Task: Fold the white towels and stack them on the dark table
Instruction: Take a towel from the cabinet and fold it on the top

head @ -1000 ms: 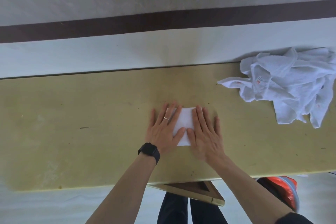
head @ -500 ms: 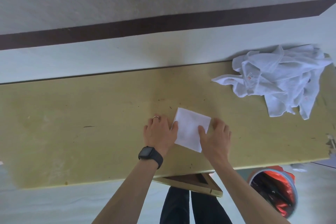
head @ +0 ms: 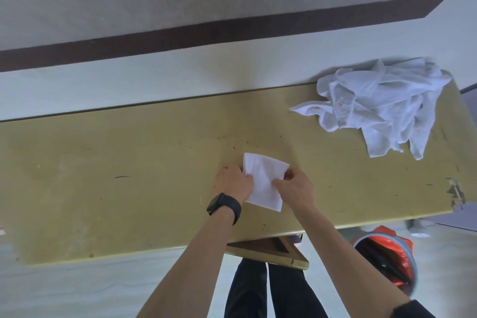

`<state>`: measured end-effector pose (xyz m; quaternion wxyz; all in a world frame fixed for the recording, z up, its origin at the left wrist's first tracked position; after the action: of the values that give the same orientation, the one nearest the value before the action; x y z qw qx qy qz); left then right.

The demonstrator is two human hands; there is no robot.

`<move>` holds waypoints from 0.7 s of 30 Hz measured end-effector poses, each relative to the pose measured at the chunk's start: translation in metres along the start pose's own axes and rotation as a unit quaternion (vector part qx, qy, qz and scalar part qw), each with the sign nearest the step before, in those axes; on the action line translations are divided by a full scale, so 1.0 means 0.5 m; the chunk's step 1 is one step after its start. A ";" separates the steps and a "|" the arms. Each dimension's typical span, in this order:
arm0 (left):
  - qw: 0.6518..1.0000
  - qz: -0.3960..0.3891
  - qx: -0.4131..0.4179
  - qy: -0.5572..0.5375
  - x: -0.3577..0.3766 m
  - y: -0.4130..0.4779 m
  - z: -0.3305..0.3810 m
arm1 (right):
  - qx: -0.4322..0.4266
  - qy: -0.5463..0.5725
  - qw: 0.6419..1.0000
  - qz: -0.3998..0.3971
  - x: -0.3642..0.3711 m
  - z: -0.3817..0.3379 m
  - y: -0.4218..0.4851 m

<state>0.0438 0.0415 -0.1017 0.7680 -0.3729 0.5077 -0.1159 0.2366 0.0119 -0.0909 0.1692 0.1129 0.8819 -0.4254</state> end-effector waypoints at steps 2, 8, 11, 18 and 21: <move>0.998 -0.011 0.018 -0.051 -0.001 -0.009 0.000 | -0.007 0.043 0.999 -0.020 -0.005 -0.003 -0.004; 0.968 -0.029 0.085 -0.235 -0.080 -0.105 0.000 | -0.063 0.105 0.985 -0.119 -0.050 -0.052 -0.068; 0.971 0.009 0.144 -0.189 -0.167 -0.179 0.000 | -0.101 0.104 0.973 -0.181 -0.078 -0.100 -0.133; 0.968 0.129 0.216 0.023 -0.365 -0.408 -0.020 | -0.278 -0.028 0.920 -0.276 -0.051 -0.264 -0.348; 0.960 0.210 0.171 0.065 -0.428 -0.513 -0.086 | -0.375 -0.063 0.880 -0.285 -0.020 -0.314 -0.459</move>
<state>-0.0400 -0.0375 0.2148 0.7928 -0.1125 0.5959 -0.0612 0.1352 -0.0054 0.1675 0.1249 -0.2423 0.9570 -0.0991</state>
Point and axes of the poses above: each hand's wrist, its own y-axis towards the middle knuckle, its own x-axis out of the palm, z = x × y, the point moved 8 cm from there along y, towards the middle knuckle, and after that the axes turned 12 degrees about y, right-handed, at the moved point
